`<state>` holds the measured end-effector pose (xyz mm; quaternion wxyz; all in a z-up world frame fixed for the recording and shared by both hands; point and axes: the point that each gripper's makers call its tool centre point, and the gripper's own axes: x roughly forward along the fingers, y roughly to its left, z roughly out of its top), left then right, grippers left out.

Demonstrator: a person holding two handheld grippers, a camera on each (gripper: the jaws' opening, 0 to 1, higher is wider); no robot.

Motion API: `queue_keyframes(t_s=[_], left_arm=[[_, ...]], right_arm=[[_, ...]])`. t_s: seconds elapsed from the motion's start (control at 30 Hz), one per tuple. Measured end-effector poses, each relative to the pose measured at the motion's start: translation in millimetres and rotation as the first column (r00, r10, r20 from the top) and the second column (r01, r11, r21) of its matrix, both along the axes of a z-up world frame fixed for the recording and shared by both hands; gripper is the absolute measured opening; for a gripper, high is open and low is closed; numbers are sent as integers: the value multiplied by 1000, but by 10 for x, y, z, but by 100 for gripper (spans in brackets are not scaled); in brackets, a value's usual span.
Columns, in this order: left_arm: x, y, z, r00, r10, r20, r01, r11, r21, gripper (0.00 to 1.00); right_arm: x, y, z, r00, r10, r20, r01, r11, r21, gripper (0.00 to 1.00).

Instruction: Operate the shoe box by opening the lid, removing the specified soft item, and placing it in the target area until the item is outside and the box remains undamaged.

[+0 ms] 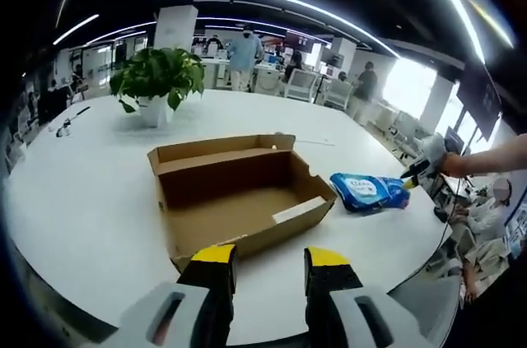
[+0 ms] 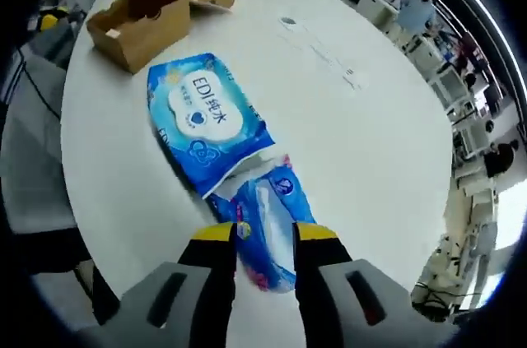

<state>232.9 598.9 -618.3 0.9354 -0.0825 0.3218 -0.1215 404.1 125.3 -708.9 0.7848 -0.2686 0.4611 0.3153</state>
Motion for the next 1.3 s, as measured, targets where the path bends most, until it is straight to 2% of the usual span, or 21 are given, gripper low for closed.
queue_keyframes(t_s=[0.03, 0.1, 0.2, 0.5, 0.83, 0.97, 1.1, 1.23, 1.3], left_arm=[[6, 4, 4, 1000, -1, 2, 1, 1000, -3, 32], [20, 19, 8, 1000, -1, 5, 1, 1000, -7, 32], [36, 61, -3, 1000, -1, 6, 1, 1000, -14, 32], [0, 174, -24, 1000, 7, 6, -7, 999, -32, 32], [-61, 315, -37, 1000, 21, 2, -21, 999, -31, 32], [-94, 333, -26, 1000, 29, 3, -29, 999, -28, 32], [-132, 352, -26, 999, 39, 2, -39, 999, -24, 32], [-216, 374, -33, 998, 60, -4, -60, 998, -20, 32], [-254, 385, -38, 998, 69, -7, -69, 997, -18, 32]], right_arm=[[19, 63, 36, 999, -39, 7, 39, 998, 56, 25], [25, 138, 85, 995, -101, 1, 100, 987, 122, 26], [31, 232, 132, 987, -161, -4, 159, 970, 184, 25], [-156, 578, 207, 988, -155, -2, 152, 968, 198, 26], [-155, 543, 171, 985, -171, -17, 171, 968, 183, 27], [-98, 408, 156, 988, -152, -12, 152, 979, 137, 30], [-44, 187, 88, 998, -63, -7, 64, 998, 13, 35], [57, 117, 43, 997, -82, -14, 82, 996, 22, 44], [42, 121, -2, 998, -54, -34, 55, 998, 11, 46]])
